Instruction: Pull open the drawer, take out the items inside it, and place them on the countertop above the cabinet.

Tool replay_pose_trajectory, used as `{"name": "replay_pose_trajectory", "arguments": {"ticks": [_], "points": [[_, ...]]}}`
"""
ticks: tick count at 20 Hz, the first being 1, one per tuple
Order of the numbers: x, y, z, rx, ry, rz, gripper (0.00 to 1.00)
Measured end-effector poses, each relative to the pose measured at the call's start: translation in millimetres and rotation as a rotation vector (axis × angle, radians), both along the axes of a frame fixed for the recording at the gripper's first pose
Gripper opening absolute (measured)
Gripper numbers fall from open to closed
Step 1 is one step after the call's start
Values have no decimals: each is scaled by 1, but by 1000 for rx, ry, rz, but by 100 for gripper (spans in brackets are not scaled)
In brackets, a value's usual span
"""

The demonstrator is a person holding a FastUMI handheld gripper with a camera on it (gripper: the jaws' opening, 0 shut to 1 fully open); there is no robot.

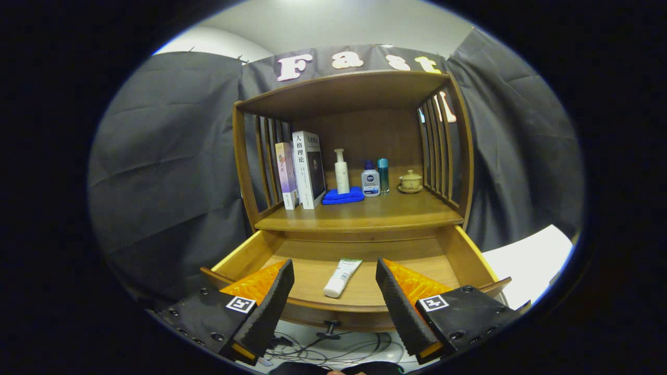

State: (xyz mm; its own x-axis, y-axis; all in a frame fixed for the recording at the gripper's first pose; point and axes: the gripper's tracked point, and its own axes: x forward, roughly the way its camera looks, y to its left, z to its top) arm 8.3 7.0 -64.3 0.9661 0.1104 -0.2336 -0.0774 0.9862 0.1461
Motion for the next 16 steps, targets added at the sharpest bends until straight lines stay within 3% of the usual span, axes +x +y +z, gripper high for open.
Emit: {"name": "replay_pose_trajectory", "arguments": {"ticks": [1, 5, 8, 14, 16], "points": [[8, -1, 4, 9, 4, -1, 98], [42, -4, 31, -156, -27, -8, 98], [72, 21, 33, -110, 37, 64, 98], [114, 37, -32, -176, 350, 186, 98], [122, 34, -60, -256, 455, 224, 98]]}}
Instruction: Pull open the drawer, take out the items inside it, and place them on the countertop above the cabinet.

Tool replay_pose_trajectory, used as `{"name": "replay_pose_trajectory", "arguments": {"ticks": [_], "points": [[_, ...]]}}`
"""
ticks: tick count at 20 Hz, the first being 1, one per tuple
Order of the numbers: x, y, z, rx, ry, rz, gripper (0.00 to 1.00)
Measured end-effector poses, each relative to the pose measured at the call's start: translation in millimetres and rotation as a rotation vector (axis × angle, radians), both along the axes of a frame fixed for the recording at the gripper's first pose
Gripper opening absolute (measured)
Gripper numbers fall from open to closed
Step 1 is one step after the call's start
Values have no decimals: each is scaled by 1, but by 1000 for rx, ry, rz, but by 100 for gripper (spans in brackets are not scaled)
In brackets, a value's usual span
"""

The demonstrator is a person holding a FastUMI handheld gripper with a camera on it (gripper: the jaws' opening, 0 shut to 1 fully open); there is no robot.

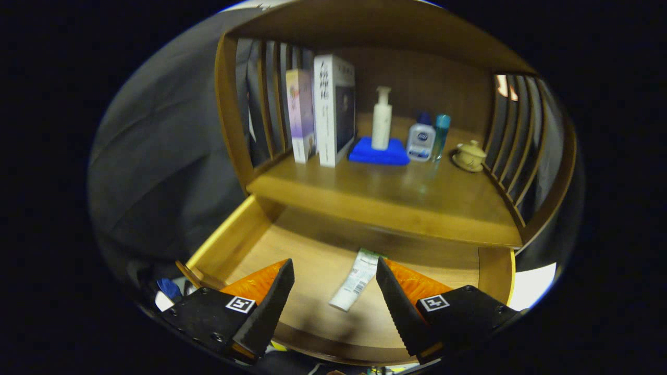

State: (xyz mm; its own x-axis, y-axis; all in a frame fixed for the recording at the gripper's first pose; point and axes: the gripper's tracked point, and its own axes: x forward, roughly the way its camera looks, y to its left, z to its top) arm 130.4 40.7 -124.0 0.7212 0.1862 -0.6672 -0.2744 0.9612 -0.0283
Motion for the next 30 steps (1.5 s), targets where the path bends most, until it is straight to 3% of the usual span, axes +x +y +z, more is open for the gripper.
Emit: {"name": "replay_pose_trajectory", "arguments": {"ticks": [3, 10, 13, 18, 25, 26, 28, 30], "points": [[12, -16, -25, -80, 78, -1, 100], [31, -26, -82, -85, 299, -50, 100], [33, -27, -103, -103, 370, -31, 100], [42, -32, -122, -89, 424, -73, 98], [43, -21, -128, -94, 432, -26, 48], [37, -19, -126, -87, 455, -12, 36], [40, -18, -124, -40, 448, -25, 26], [35, -15, -119, 13, 453, -25, 26]]}}
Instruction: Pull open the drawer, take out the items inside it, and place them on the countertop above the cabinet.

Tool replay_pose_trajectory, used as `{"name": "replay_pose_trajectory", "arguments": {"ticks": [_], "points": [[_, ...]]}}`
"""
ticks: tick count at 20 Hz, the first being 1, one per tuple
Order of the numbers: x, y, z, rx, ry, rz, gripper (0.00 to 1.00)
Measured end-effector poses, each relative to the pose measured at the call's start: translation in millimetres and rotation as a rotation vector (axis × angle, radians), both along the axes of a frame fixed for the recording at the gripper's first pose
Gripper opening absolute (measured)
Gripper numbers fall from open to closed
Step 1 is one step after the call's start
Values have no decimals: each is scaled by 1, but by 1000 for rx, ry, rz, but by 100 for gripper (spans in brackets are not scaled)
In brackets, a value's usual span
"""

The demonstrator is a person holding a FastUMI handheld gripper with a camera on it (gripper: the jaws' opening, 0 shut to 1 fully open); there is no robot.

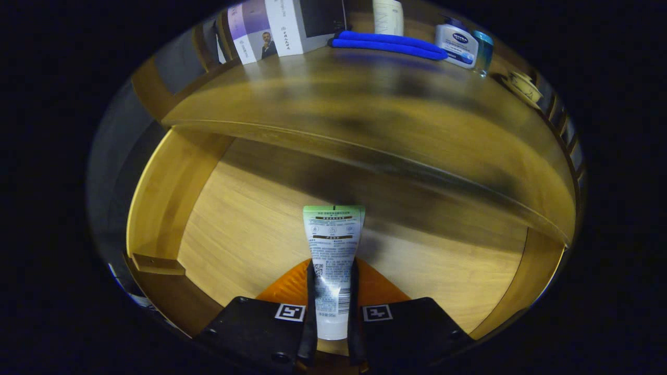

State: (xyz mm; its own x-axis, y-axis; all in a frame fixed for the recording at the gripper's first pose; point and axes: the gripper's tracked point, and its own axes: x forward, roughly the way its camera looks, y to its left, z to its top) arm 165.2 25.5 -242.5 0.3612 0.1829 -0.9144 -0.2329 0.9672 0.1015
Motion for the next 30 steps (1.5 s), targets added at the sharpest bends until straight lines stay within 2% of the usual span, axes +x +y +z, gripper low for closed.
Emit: {"name": "replay_pose_trajectory", "arguments": {"ticks": [9, 14, 22, 26, 30], "points": [[-44, -13, 83, 99, -200, 45, 25], [-46, -20, 126, 161, -303, 11, 25], [16, -20, 181, 228, -405, -93, 25], [65, -22, 198, 249, -439, -176, 25], [107, -37, 194, 219, -455, -276, 27]]}}
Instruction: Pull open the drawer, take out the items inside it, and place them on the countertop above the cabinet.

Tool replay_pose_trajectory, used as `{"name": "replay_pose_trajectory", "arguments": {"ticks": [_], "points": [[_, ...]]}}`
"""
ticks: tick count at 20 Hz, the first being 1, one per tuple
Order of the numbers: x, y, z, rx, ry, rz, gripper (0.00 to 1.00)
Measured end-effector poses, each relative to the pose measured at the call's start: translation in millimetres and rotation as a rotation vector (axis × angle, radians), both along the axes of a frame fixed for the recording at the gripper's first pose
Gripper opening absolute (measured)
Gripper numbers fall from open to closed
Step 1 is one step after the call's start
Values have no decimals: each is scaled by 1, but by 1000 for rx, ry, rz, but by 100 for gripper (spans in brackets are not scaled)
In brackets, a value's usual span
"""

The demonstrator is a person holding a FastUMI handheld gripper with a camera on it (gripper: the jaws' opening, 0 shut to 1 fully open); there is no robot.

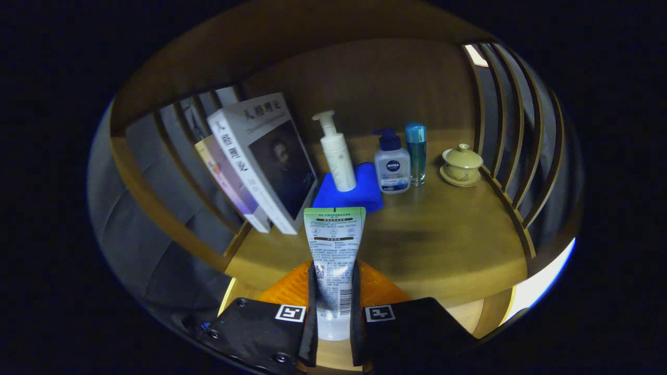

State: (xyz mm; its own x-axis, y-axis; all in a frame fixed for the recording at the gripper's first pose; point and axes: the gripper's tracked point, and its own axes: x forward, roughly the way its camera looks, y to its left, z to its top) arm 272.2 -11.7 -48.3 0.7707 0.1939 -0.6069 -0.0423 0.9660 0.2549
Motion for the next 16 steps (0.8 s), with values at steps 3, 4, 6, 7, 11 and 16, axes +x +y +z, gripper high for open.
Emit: {"name": "replay_pose_trajectory", "arguments": {"ticks": [3, 4, 6, 7, 11, 16], "points": [[28, -17, -16, -7, 23, -75, 27], [33, -24, -22, -15, 32, -95, 27], [45, -37, -33, -35, 47, -131, 29], [48, -40, -38, -34, 53, -144, 29], [55, -36, -49, -3, 74, -138, 32], [55, -28, -33, 26, -27, -138, 49]]}}
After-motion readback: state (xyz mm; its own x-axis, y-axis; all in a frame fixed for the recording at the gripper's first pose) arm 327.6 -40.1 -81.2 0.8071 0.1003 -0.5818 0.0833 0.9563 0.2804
